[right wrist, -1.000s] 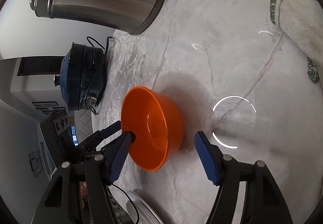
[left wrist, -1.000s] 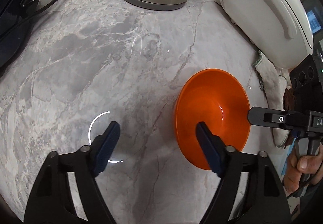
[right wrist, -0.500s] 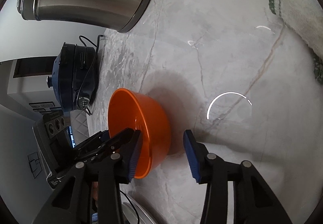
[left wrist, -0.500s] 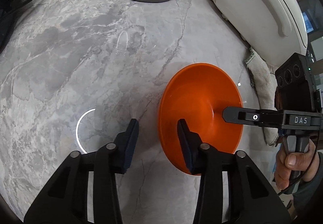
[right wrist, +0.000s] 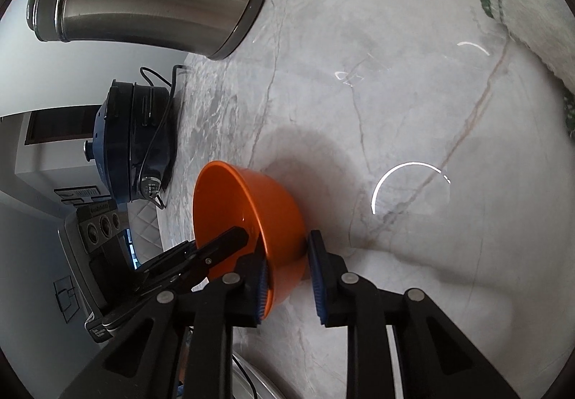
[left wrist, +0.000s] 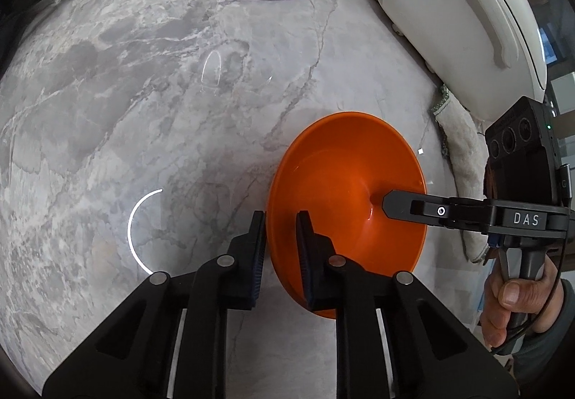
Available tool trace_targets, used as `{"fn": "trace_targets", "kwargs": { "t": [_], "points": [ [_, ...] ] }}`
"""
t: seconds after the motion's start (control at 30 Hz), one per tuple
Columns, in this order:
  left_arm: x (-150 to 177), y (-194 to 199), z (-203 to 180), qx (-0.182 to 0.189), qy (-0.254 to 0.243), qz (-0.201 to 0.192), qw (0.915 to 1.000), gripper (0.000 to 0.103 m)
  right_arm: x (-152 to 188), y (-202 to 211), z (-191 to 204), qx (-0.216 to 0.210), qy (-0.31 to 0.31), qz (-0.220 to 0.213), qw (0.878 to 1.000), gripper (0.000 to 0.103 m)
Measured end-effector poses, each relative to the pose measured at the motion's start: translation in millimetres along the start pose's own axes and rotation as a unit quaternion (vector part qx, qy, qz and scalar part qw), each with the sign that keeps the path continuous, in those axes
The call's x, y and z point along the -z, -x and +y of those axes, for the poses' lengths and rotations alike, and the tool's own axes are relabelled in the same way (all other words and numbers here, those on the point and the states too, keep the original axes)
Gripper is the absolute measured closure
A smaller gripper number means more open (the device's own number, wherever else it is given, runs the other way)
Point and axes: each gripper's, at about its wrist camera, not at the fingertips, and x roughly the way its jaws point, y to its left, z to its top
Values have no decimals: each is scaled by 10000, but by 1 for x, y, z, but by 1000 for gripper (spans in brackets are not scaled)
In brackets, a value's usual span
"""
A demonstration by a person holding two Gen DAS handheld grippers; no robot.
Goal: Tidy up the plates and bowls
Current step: 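Lift the orange bowl and lower it into the white bowl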
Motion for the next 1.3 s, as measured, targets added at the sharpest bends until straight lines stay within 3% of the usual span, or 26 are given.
{"fn": "trace_targets", "kwargs": {
  "t": [0.23, 0.6, 0.93, 1.3],
  "points": [
    [-1, 15, -4, 12, -45, -57, 10000, 88, 2, 11, 6, -15, 35, -72, 10000, 80],
    [21, 60, -42, 76, -272, -230, 9993, 88, 23, 53, 25, -62, 177, -344, 9992, 80],
    [83, 107, -107, 365, -727, -328, 9961, 88, 85, 113, 28, -113, 281, -582, 9978, 80],
    [176, 125, -194, 558, -1325, 10, 9896, 88, 172, 164, 0, 84, 77, -826, 9965, 80]
  ]
}}
